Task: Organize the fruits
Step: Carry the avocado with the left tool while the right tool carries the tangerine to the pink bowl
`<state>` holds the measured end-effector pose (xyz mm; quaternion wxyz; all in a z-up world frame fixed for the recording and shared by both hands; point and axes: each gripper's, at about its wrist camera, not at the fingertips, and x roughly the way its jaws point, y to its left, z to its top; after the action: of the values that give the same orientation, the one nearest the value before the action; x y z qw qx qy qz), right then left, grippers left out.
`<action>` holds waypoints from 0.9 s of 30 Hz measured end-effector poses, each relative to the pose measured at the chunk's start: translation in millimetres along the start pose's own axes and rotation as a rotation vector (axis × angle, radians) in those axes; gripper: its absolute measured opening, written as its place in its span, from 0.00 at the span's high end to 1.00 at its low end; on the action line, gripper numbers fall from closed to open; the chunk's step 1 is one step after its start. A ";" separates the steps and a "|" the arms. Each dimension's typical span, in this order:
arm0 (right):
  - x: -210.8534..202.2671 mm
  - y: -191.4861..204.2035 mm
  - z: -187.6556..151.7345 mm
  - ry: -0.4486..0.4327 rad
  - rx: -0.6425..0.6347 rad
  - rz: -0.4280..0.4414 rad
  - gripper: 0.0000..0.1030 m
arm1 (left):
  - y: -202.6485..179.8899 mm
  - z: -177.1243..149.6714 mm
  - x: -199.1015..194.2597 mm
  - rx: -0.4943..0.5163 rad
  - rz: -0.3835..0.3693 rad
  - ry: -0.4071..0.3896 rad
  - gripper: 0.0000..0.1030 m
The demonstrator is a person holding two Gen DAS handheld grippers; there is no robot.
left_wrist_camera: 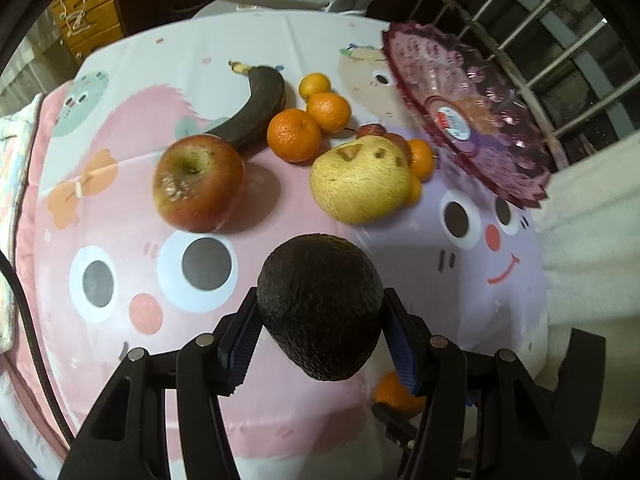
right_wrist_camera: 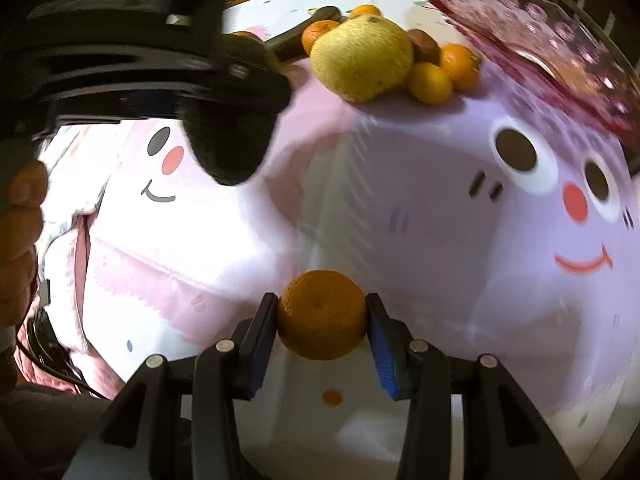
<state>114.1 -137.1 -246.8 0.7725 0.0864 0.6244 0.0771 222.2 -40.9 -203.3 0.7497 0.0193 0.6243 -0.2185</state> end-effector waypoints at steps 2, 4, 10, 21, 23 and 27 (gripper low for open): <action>-6.9 -0.8 -8.0 -0.013 0.036 0.000 0.57 | 1.8 -7.9 -14.1 0.005 -0.004 -0.017 0.45; -15.6 -2.8 -14.5 -0.030 0.073 -0.003 0.57 | -1.5 -13.5 -24.5 0.009 -0.007 -0.030 0.45; -48.1 -15.1 -29.4 -0.099 0.145 -0.045 0.57 | -2.7 -28.5 -59.8 0.025 -0.032 -0.075 0.45; -106.0 -58.1 -14.4 -0.194 0.204 -0.101 0.57 | -38.0 -28.8 -98.8 0.055 -0.068 -0.143 0.45; -114.1 -69.8 -8.3 -0.204 0.203 -0.102 0.57 | -47.2 -24.0 -101.8 0.041 -0.068 -0.163 0.45; -129.1 -99.3 11.8 -0.216 0.178 -0.085 0.57 | -68.9 -11.5 -103.8 0.000 -0.068 -0.204 0.45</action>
<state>100.0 -263.4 -144.4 0.8270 0.1357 0.5452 -0.0213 174.3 -68.2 -91.0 0.8015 -0.0241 0.5451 -0.2449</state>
